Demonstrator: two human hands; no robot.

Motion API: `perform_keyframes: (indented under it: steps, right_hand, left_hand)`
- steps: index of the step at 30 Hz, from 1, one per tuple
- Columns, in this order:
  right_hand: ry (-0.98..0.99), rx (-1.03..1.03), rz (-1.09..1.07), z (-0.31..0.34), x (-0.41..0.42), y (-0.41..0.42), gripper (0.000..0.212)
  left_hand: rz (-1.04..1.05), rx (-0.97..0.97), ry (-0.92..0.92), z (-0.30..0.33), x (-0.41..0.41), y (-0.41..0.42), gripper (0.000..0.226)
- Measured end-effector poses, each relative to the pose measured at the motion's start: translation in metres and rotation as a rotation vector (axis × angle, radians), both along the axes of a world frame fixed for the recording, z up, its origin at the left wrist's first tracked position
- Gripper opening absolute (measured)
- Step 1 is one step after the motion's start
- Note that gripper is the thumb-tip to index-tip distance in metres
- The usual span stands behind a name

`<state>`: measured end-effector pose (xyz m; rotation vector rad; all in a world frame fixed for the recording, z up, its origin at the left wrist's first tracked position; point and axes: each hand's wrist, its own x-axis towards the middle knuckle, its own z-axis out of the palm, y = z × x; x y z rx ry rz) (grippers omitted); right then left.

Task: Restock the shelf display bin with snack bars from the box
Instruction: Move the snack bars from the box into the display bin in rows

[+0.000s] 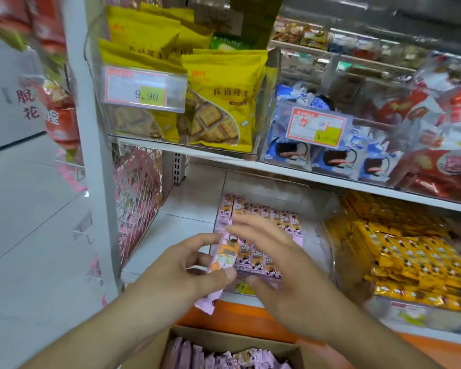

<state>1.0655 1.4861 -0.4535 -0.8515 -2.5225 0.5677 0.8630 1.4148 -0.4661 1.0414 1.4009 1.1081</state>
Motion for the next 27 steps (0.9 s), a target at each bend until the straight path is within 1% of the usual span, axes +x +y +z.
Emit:
perform_keyframes:
  steps: [2, 5, 7, 9, 13, 15, 16, 17, 19, 22, 23, 25, 27]
  right_hand:
    - [-0.015, 0.05, -0.01, -0.002, 0.002, -0.001, 0.069]
    - [-0.019, 0.129, -0.066, -0.002, 0.005, 0.0, 0.052]
    - [-0.021, 0.161, -0.111, -0.003, 0.008, 0.001, 0.043]
    - [0.006, 0.184, -0.167, -0.005, 0.012, 0.003, 0.037]
    - [0.074, 0.162, -0.236, -0.011, 0.015, 0.001, 0.029]
    - [0.103, 0.135, -0.23, -0.013, 0.011, -0.006, 0.032]
    - [0.113, 0.11, -0.213, -0.013, 0.009, -0.01, 0.036]
    - [0.114, 0.081, -0.191, -0.012, 0.007, -0.012, 0.04]
    - [0.099, 0.026, -0.15, -0.008, 0.006, -0.015, 0.05]
    - [0.095, -0.017, -0.1, 0.0, 0.013, -0.014, 0.083]
    - [0.08, -0.015, -0.079, 0.002, 0.015, -0.013, 0.09]
    - [0.035, 0.015, -0.034, 0.002, 0.016, -0.011, 0.088]
    - [0.007, 0.042, -0.015, -0.001, 0.018, -0.011, 0.084]
  left_hand:
    - [-0.034, -0.018, 0.046, 0.003, 0.0, -0.003, 0.054]
    - [-0.096, -0.033, 0.083, 0.008, -0.004, -0.005, 0.054]
    - [-0.1, -0.016, 0.039, 0.01, -0.004, -0.005, 0.051]
    - [-0.033, 0.002, -0.046, 0.013, -0.002, -0.004, 0.043]
    - [0.018, 0.086, -0.178, 0.01, 0.004, -0.003, 0.027]
    - [0.052, 0.114, -0.198, 0.005, 0.008, 0.0, 0.014]
    - [0.077, 0.117, -0.227, 0.004, 0.01, 0.001, 0.007]
    - [0.088, 0.115, -0.267, 0.004, 0.013, 0.002, 0.004]
    - [0.081, 0.084, -0.308, 0.004, 0.014, 0.002, 0.008]
    - [0.022, 0.05, -0.26, 0.001, 0.014, 0.003, 0.018]
    - [0.012, 0.046, -0.241, -0.001, 0.014, 0.004, 0.022]
    - [0.002, 0.04, -0.225, -0.008, 0.015, 0.007, 0.034]
    - [-0.003, 0.039, -0.216, -0.014, 0.015, 0.01, 0.036]
